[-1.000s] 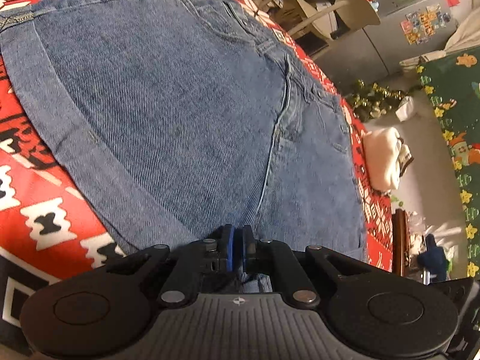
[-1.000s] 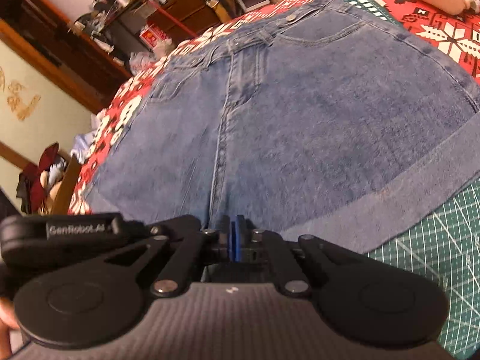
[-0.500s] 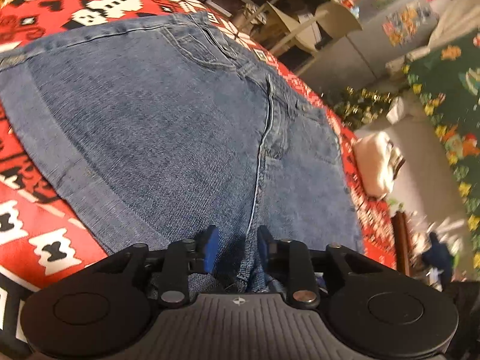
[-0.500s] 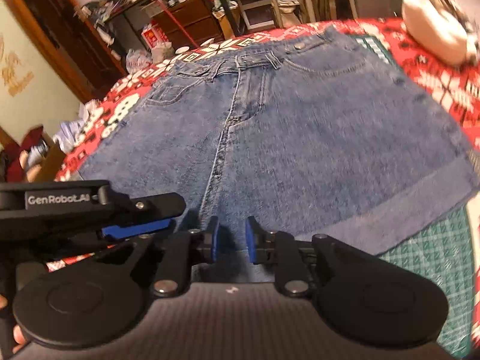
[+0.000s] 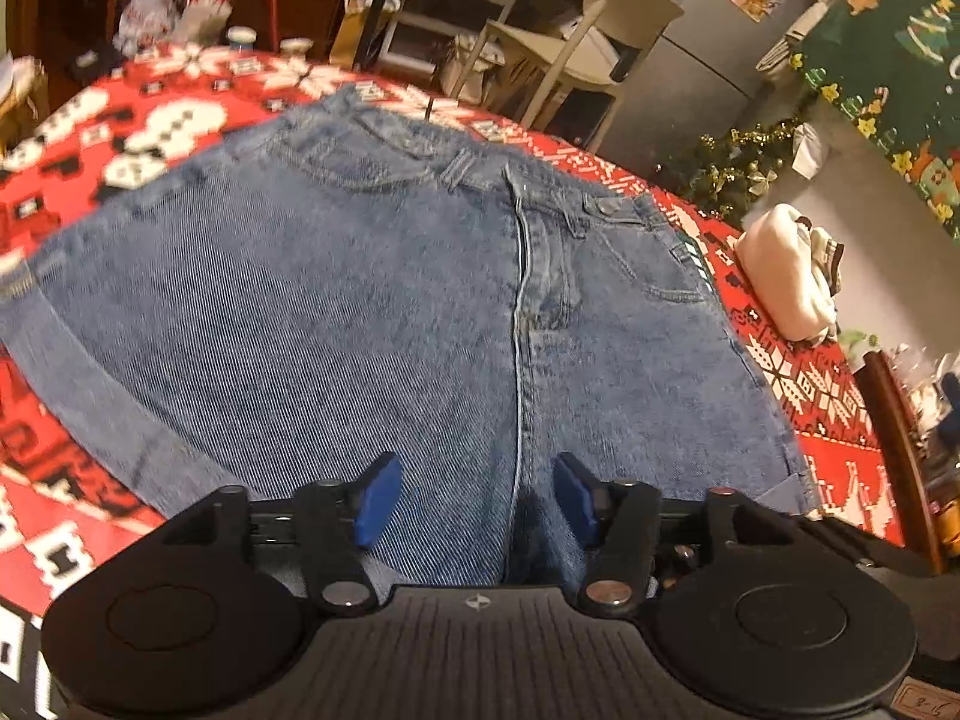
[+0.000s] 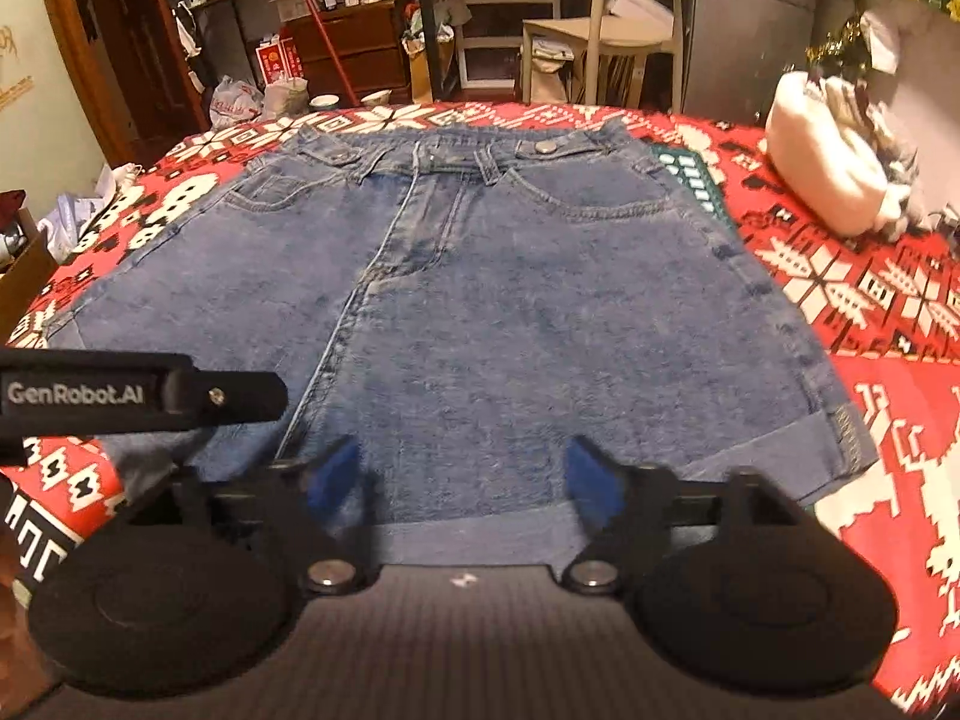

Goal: Fold clothes

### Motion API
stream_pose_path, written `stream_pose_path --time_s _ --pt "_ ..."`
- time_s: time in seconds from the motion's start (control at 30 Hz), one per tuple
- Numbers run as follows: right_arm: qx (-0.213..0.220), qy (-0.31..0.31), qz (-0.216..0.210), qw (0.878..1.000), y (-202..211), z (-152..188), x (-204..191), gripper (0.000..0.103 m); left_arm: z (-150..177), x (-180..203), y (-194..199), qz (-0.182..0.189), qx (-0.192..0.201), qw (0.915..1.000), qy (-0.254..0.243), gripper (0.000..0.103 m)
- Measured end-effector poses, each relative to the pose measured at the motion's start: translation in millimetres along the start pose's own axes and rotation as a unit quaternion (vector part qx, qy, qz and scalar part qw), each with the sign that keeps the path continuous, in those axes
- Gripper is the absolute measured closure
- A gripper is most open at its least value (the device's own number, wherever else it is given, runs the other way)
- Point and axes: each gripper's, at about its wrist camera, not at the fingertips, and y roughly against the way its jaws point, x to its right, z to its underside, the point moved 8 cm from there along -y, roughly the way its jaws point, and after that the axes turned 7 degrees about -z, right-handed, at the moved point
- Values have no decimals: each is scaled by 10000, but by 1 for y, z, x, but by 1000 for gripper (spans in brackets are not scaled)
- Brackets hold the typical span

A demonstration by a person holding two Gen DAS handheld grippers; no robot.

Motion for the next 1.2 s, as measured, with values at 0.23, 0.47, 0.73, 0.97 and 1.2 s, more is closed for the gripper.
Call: stream_pose_path --time_s 0.23,0.47,0.73,0.97,1.2 --pt "198 271 109 9994 -2 -8 4 1 -12 -5 -8 -353 -9 9991 -247 35" --pt "324 288 -144 9990 -4 -16 12 1 -26 -6 -8 -177 237 9987 -417 36" --pt "512 997 -84 9937 -18 -33 2 2 -30 -9 -27 254 114 9991 -316 81" --pt "488 908 -222 9944 -46 -40 0 24 -34 -11 -44 250 56 9992 -316 91" --pt "262 1018 -192 9943 -49 -17 0 23 -25 -14 -36 223 -73 9991 -359 92"
